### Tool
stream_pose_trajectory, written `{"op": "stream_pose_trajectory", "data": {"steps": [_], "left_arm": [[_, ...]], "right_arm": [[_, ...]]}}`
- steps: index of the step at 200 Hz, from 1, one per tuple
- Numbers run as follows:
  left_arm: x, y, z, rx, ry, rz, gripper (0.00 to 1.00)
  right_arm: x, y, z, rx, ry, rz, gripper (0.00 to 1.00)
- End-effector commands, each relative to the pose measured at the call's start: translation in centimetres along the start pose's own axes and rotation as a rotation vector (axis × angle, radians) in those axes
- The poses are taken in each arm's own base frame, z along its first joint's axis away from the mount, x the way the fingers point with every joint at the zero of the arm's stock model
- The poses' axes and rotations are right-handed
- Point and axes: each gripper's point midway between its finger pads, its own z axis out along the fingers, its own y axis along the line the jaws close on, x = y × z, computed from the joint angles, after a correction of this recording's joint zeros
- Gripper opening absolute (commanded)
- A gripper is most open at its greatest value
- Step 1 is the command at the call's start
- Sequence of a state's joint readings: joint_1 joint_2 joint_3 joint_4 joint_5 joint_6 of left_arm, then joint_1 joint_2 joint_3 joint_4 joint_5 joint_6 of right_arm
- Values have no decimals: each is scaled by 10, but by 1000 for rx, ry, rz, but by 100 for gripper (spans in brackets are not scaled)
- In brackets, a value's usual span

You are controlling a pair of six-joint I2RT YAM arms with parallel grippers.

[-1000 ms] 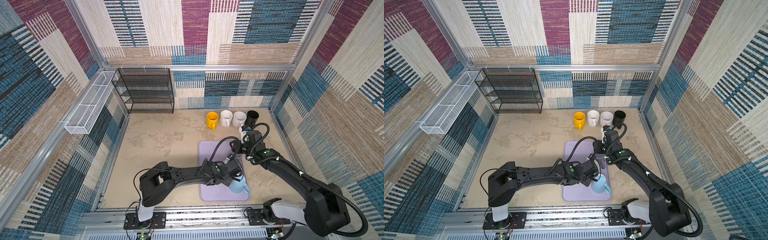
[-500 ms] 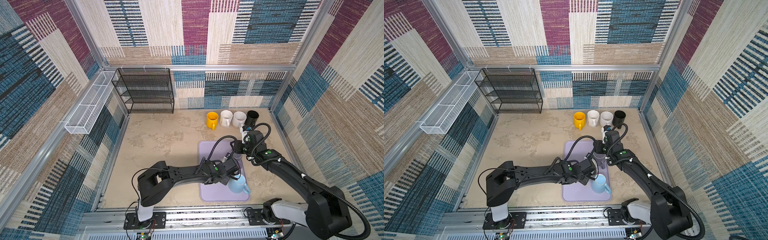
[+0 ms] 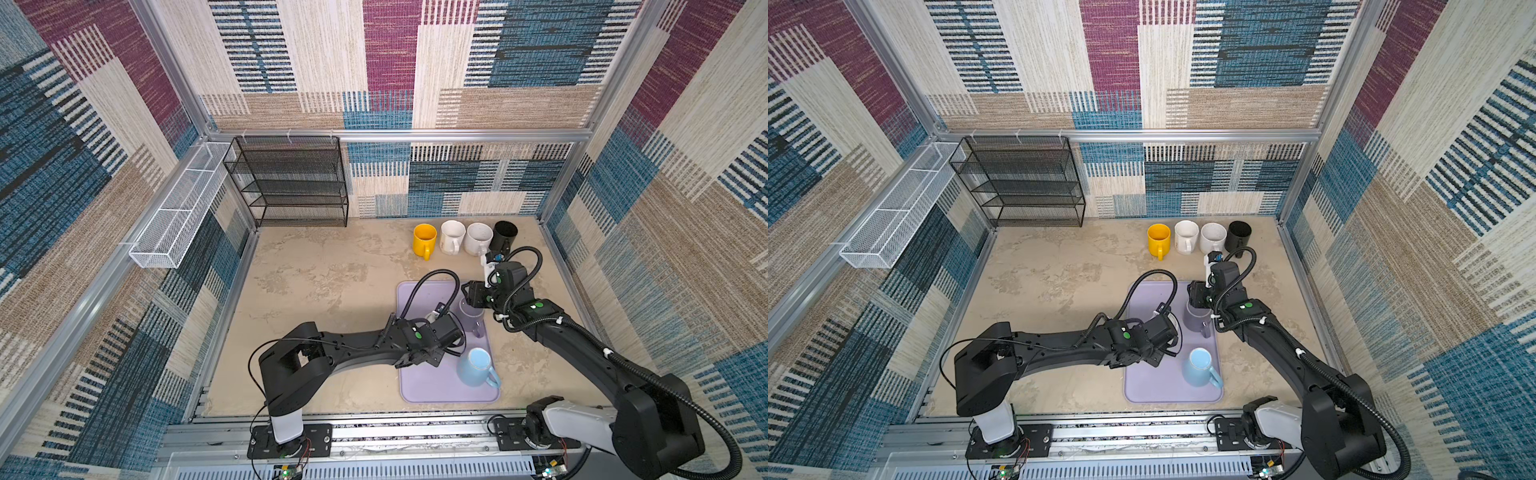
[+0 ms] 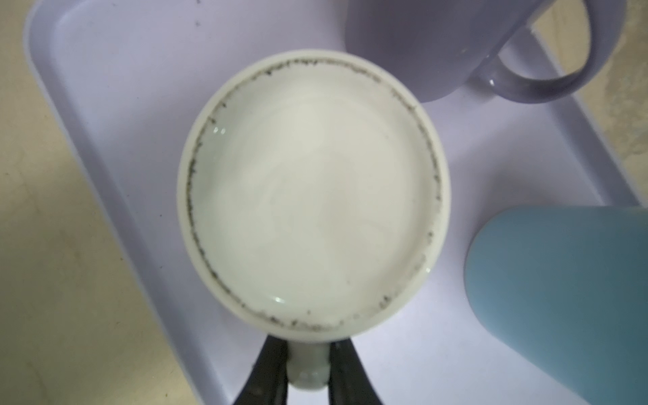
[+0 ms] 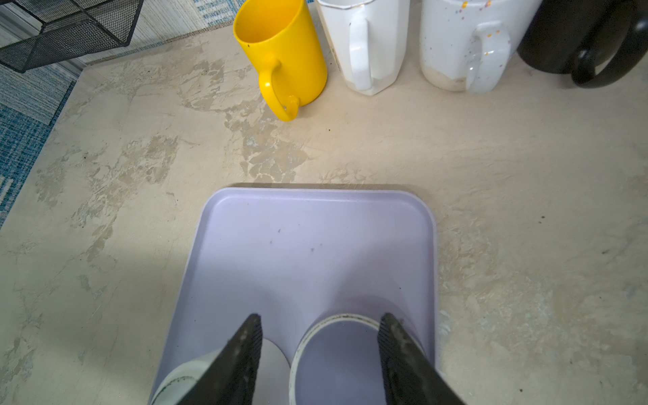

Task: Turn the mug right side up
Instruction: 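Lower the left gripper and close it on the white mug's handle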

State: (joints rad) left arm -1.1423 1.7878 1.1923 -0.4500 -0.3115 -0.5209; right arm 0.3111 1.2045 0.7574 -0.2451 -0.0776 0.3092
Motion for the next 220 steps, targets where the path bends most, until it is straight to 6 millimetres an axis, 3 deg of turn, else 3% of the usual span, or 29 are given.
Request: {"op": "stream_pose_trajectory", "data": {"steps": [1,75,152,220], "left_arm": [[12,20,-1,-52,32,31,20],[9,18,-3,6,51,39,20],[8,17,-1,-6,81,60,32],[3,16,1,-19,88,74,33]], "right_arm": [[-3,0,1,-3,-16,-3,56],[-6,2,0,-7,-20,-4,56],[-6,1,-1,-1,-22,-9,56],[-6,0,0,3,-21,-14,56]]}}
